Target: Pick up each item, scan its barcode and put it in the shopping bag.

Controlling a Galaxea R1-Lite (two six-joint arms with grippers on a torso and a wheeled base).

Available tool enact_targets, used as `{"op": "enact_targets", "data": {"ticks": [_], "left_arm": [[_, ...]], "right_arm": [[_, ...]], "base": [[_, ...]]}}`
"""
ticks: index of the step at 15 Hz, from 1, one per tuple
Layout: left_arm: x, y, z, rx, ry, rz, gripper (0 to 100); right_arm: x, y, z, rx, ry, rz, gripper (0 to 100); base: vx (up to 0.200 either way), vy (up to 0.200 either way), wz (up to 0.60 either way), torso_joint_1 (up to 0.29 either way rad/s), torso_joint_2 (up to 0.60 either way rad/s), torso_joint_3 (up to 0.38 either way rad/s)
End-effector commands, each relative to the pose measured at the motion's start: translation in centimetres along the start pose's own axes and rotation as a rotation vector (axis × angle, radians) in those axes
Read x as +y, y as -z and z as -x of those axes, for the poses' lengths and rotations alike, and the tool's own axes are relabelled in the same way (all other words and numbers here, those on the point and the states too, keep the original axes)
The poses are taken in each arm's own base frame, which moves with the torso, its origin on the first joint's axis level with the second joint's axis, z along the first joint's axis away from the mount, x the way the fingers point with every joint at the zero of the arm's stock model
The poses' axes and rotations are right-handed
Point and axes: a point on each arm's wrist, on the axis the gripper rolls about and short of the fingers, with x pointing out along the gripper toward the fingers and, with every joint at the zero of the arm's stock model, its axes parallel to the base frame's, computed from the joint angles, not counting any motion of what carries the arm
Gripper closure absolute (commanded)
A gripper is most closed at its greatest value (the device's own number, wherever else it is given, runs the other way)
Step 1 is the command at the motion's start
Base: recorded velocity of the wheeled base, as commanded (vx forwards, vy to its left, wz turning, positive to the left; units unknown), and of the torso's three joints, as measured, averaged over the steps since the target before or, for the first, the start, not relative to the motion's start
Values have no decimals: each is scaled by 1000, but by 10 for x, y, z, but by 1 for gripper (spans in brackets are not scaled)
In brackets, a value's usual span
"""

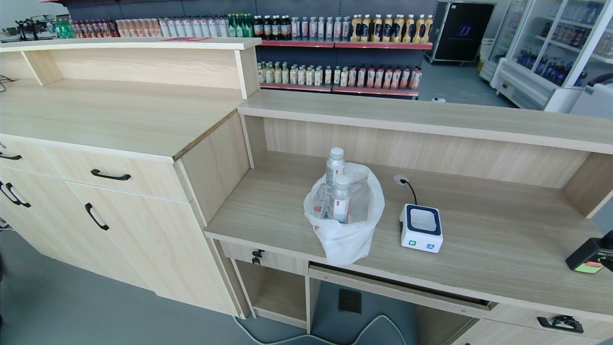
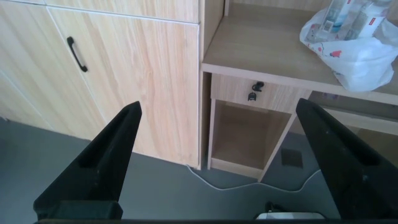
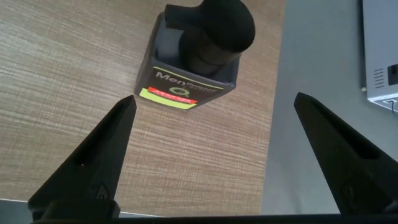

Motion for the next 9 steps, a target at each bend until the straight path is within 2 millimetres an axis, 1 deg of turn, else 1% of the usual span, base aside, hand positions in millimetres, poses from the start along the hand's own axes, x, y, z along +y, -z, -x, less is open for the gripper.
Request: {"op": "enact_targets", "data": {"ticks": [1, 4, 9], "left_arm": [[0, 0, 0, -1, 0, 0, 0], [0, 0, 0, -1, 0, 0, 0], [0, 0, 0, -1, 0, 0, 0]], "right_arm": [[-4, -1, -8, 6, 19, 11, 0], [-3, 0, -18, 2, 10, 14, 0], [-1, 2, -21, 8, 15, 53, 0]], "base": [[0, 0, 0, 0, 0, 0], [0, 0, 0, 0, 0, 0], [0, 0, 0, 0, 0, 0]]}}
